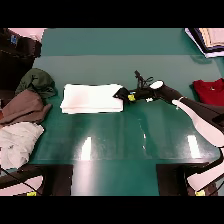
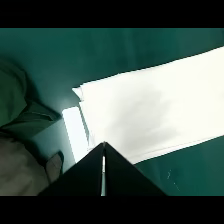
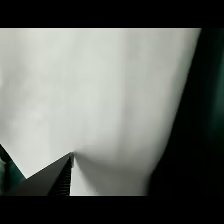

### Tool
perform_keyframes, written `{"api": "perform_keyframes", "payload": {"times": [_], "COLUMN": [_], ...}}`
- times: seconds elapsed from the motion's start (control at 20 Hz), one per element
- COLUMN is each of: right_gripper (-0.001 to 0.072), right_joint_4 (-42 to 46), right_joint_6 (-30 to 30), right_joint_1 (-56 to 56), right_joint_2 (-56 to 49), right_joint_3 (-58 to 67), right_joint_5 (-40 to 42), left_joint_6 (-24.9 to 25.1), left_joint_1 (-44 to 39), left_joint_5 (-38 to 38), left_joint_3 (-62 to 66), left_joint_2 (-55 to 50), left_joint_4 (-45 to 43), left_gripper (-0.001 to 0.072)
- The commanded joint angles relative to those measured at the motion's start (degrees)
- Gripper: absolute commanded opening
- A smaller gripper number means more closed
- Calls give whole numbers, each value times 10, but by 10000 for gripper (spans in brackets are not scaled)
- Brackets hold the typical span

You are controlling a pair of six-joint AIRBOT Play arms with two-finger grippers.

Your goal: Fold the shirts.

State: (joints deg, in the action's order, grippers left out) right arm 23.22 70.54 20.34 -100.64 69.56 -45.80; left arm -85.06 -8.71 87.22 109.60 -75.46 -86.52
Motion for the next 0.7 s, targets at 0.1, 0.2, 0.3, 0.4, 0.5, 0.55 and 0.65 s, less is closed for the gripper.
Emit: {"api": "perform_keyframes", "payload": {"times": [0.1,0.2,0.3,0.4,0.5,0.55,0.65], "right_gripper": [18,15,15,15,14,14,15], "right_joint_4": [-6,-5,5,48,98,116,135], "right_joint_6": [-18,-27,-26,-25,-22,-19,-19], "right_joint_1": [22,13,-21,-74,-140,-174,-254], "right_joint_2": [-43,-35,-13,21,59,77,111], "right_joint_3": [83,90,90,90,90,90,90], "right_joint_5": [-24,-28,-34,-47,-60,-63,-65], "left_joint_6": [0,0,0,0,0,0,0], "left_joint_1": [0,0,0,0,0,0,0], "left_joint_5": [25,24,24,24,24,24,24], "left_joint_3": [0,0,0,0,0,0,0], "left_joint_2": [0,0,0,0,0,0,0], "left_joint_4": [0,0,0,0,0,0,0], "left_gripper": [27,27,27,27,27,27,27]}}
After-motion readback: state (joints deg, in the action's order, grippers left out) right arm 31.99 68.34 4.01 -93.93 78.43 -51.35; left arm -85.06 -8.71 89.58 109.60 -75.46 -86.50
